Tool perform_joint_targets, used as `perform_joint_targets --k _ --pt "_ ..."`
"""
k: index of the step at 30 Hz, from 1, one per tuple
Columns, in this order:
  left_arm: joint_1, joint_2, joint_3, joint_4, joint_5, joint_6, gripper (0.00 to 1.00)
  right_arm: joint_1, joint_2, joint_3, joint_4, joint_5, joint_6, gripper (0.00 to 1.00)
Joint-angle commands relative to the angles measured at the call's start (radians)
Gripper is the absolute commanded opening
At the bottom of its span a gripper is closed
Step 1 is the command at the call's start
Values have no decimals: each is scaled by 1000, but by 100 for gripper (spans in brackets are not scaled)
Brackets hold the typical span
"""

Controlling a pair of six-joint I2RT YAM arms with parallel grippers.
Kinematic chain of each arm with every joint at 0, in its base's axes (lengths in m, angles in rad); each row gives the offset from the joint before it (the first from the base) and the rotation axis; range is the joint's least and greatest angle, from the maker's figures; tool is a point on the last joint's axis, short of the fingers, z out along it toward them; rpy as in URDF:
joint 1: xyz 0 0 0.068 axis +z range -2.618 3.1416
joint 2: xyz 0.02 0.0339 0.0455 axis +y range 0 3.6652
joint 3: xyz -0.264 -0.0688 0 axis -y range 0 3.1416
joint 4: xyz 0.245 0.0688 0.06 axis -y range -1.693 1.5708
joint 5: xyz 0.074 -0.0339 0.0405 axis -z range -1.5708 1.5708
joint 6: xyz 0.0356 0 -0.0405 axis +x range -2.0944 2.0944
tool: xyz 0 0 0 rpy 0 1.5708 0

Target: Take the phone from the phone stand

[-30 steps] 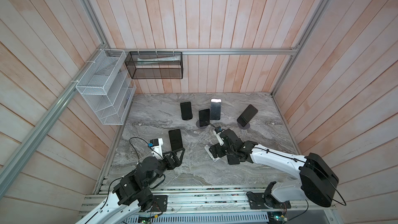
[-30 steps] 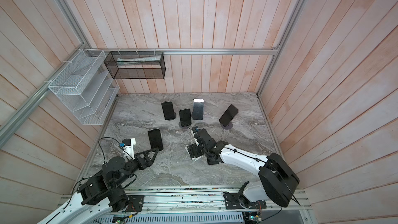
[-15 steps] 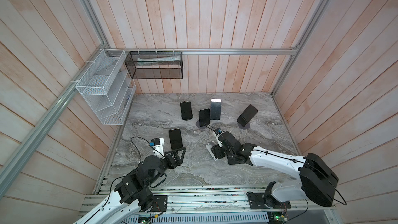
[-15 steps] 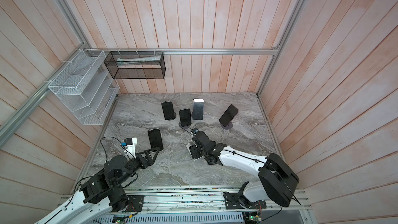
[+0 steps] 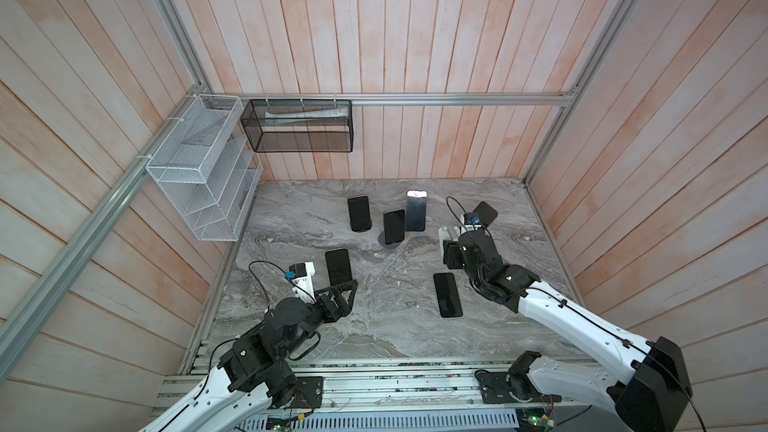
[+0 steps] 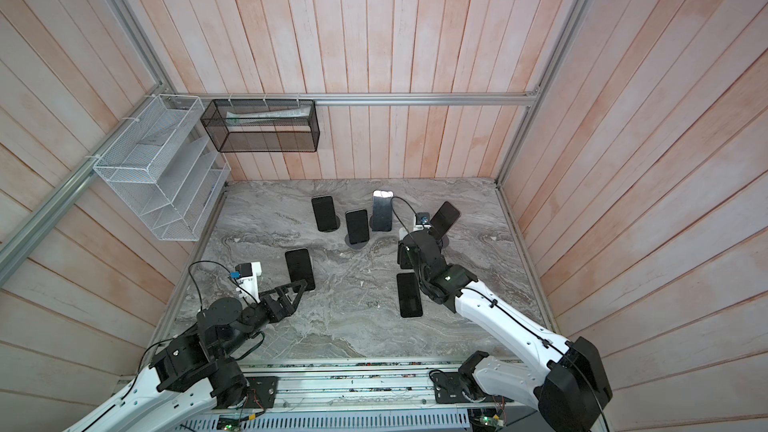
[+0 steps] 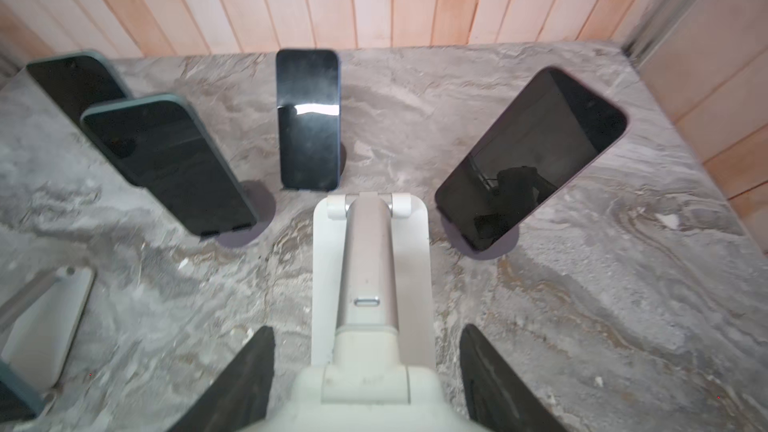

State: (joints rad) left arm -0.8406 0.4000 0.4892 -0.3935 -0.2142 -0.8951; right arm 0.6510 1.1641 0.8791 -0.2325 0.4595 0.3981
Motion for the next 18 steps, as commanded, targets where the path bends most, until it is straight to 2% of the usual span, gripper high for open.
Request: perform_joint_targets --k 1,6,12,18 --pt "0 -7 58 -46 -27 24 100 -39 57 118 37 17 -32 46" --pt "1 -68 41 -80 -34 -8 100 -153 197 222 111 -62 -58 44" --pt "1 -149 7 -110 -37 -67 100 -228 411 344 204 -161 -86 44" --pt "1 -156 59 -184 -60 -71 100 -248 563 470 210 -153 -135 44"
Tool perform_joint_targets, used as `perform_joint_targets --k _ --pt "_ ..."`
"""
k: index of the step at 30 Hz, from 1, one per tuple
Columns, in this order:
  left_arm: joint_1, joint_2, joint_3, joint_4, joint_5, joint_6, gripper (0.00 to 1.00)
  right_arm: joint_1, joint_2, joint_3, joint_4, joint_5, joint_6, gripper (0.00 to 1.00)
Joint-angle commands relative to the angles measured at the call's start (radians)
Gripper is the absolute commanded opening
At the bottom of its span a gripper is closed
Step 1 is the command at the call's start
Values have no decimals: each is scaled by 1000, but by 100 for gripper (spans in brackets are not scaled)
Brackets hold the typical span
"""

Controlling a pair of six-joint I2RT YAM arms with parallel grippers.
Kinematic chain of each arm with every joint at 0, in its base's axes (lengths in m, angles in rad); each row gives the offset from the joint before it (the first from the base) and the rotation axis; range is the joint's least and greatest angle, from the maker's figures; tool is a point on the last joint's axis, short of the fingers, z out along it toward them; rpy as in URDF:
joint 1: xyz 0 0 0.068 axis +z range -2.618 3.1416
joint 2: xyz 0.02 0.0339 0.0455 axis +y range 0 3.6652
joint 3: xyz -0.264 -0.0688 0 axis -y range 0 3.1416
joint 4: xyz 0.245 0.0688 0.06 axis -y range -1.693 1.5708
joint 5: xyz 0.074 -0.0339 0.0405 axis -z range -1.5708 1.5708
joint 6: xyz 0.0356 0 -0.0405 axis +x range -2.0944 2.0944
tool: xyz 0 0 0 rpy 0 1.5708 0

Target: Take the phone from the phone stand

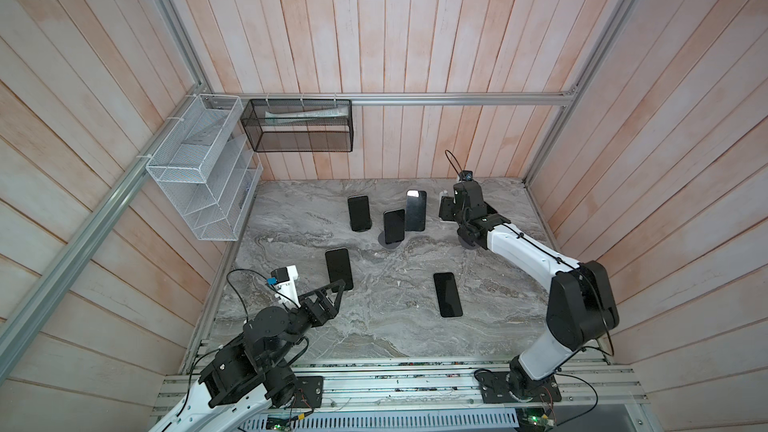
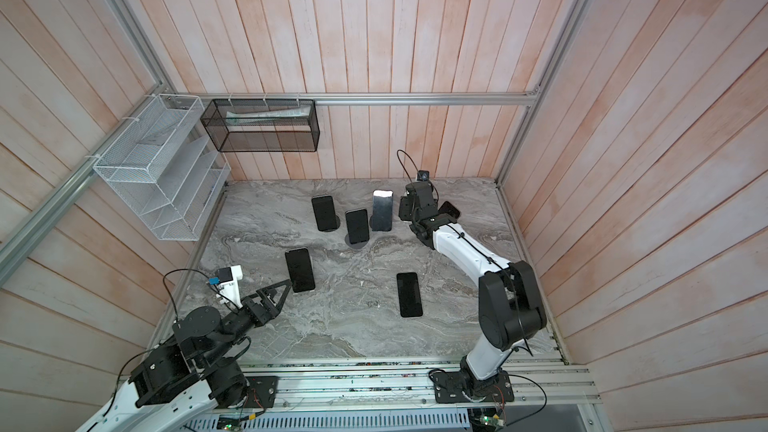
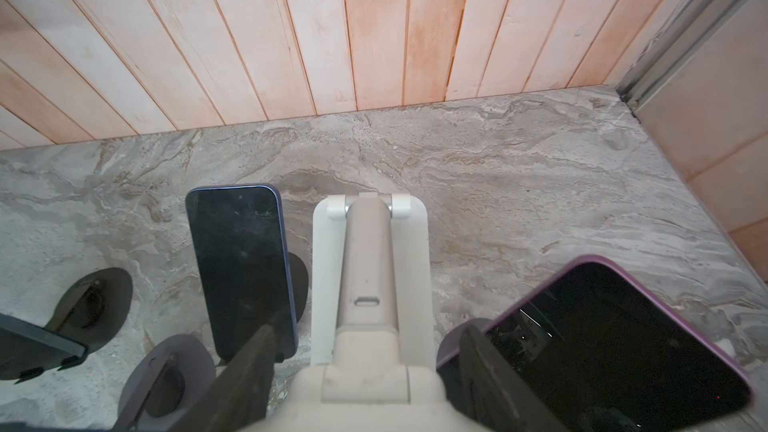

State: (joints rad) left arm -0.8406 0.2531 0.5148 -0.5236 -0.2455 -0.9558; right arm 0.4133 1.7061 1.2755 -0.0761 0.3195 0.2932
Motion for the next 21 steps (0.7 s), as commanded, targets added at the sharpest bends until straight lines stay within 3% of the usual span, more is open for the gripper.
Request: perform_joint_targets --k 1,10,21 --pt "1 -9 33 -52 -34 -14 100 -17 38 87 52 -17 -24 44" --pt "1 31 61 -27 -36 -21 99 -49 196 235 -12 -81 1 45" --pt "1 21 103 -93 -66 -61 99 -60 333 270 7 -87 66 46"
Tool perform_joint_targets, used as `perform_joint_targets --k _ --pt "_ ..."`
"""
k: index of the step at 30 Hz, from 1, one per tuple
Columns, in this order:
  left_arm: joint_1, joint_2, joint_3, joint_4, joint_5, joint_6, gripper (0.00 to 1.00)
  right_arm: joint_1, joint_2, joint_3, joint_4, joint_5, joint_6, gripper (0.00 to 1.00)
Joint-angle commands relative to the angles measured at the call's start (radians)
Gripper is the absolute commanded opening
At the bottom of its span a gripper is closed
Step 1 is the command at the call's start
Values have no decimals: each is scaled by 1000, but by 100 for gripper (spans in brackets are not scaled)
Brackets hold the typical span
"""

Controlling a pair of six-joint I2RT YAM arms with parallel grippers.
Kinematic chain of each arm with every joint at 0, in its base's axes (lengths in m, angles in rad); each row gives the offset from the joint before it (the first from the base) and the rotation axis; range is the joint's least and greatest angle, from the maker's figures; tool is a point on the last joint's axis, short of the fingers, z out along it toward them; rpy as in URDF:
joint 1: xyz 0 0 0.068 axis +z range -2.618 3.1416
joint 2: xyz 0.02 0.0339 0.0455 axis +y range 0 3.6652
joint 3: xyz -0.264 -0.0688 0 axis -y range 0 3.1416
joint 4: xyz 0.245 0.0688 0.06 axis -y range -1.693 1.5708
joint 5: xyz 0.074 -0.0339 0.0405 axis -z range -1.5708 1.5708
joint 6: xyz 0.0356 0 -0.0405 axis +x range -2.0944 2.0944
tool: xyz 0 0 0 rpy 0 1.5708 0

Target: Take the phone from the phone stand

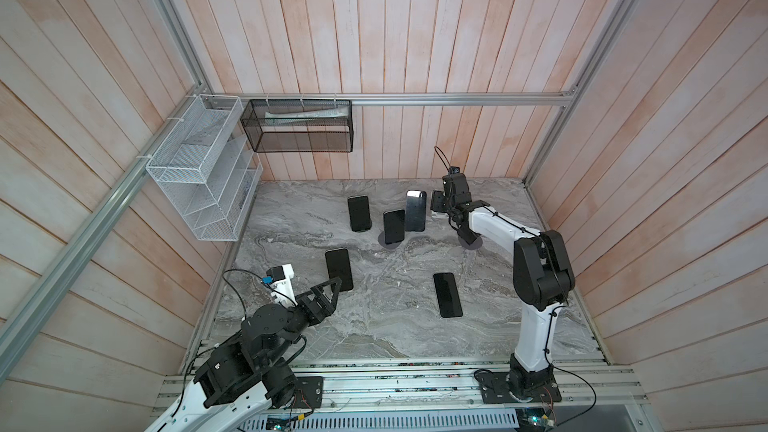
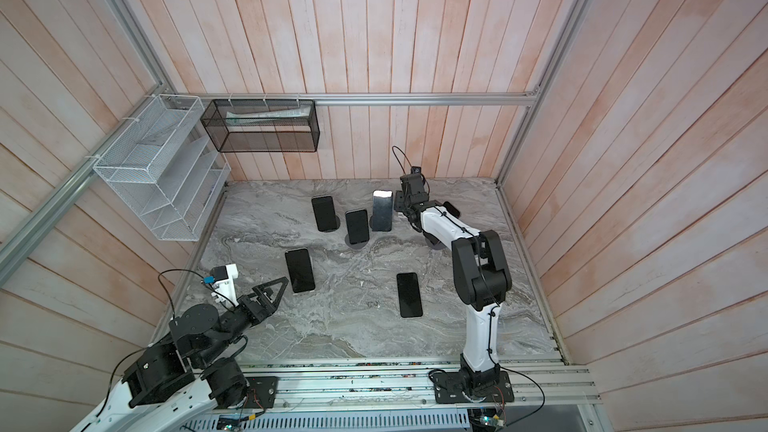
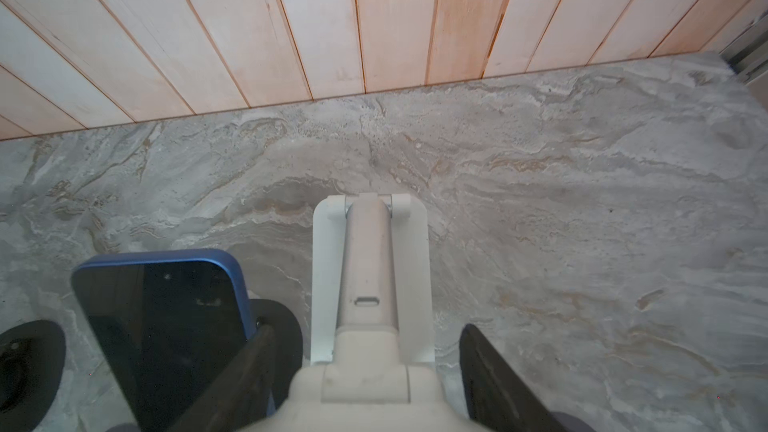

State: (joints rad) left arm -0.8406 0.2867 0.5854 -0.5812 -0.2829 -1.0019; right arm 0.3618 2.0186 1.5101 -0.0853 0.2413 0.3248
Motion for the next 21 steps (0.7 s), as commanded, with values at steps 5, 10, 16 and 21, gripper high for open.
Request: perform_joint_targets --k 5,10,16,21 --pt "2 -27 24 -37 -34 -34 99 -12 64 30 44 -13 17 48" --pt "1 -23 15 -30 -38 -40 99 -19 76 27 51 -3 4 50" --pt "1 -8 14 -8 -41 -31 99 -30 113 40 43 -13 -7 52" --pt "1 2 13 -1 -38 -29 99 -37 132 61 13 -31 -1 65"
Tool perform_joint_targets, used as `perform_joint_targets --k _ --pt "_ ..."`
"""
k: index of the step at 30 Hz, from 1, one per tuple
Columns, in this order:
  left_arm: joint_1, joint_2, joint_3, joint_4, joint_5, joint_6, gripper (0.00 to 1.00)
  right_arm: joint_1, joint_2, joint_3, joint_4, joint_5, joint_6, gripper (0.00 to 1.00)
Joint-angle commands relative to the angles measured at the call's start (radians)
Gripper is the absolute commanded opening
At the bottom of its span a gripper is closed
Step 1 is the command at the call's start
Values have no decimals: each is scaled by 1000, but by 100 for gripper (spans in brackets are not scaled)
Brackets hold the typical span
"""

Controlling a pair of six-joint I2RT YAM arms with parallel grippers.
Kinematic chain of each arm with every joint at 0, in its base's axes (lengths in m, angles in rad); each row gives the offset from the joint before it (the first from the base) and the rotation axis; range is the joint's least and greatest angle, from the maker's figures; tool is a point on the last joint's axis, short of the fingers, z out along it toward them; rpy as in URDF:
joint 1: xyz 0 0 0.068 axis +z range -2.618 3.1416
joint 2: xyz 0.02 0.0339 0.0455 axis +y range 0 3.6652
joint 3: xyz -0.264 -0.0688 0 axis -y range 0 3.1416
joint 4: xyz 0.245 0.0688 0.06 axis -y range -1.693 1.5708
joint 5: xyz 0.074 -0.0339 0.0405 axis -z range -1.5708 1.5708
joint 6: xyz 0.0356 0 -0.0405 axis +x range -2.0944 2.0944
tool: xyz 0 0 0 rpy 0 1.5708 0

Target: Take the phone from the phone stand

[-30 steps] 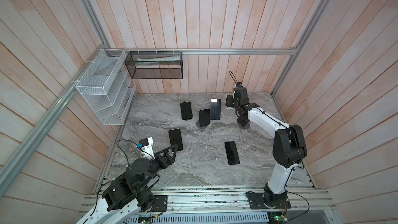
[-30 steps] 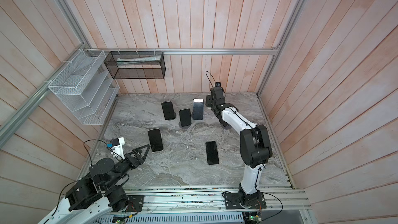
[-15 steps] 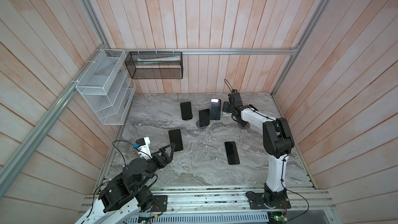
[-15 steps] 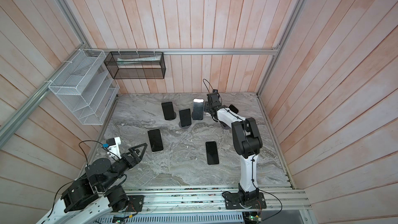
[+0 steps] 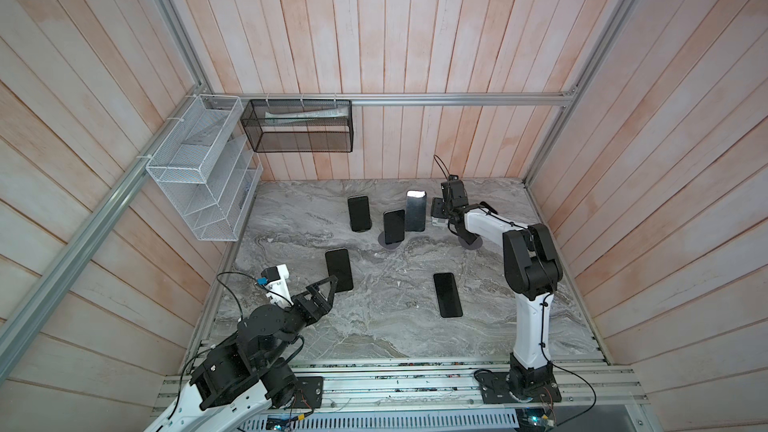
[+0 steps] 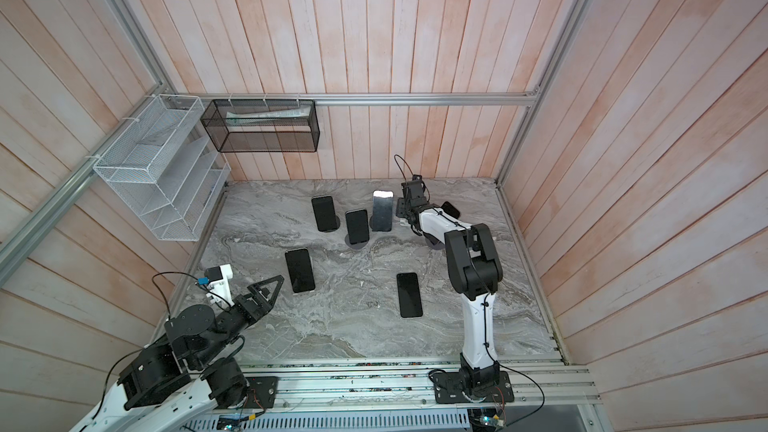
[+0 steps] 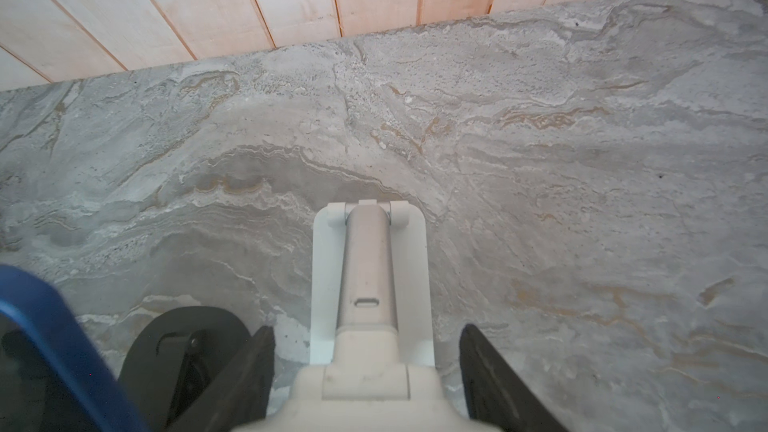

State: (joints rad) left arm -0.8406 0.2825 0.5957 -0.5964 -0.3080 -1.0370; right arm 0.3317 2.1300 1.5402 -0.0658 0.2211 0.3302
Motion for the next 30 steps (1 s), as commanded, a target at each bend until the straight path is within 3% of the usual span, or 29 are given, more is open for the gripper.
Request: perform_joint_targets --k 1,3,6,17,20,22,26,28,30 --pt "2 8 2 18 -11 8 99 -5 19 32 -12 -9 -5 69" --pt "1 11 4 18 -9 15 99 -5 4 33 -13 -15 -5 77" --pt "1 18 11 18 -9 25 99 -5 -47 31 -14 -21 -3 81" --pt "1 94 47 93 35 85 99 -3 -320 -51 -35 -24 17 82" --pt "1 107 42 112 38 89 99 -5 -451 -186 -22 -93 55 66" --pt "1 109 20 145 48 74 99 -9 -547 -289 -17 -215 78 44" --pt "1 127 -20 239 105 59 99 -15 -685 -482 -7 -274 110 12" --pt "2 160 -35 270 142 57 99 -32 -711 -535 -34 -301 99 13" --pt "2 202 -41 290 177 53 99 -48 -716 -555 -67 -344 74 22"
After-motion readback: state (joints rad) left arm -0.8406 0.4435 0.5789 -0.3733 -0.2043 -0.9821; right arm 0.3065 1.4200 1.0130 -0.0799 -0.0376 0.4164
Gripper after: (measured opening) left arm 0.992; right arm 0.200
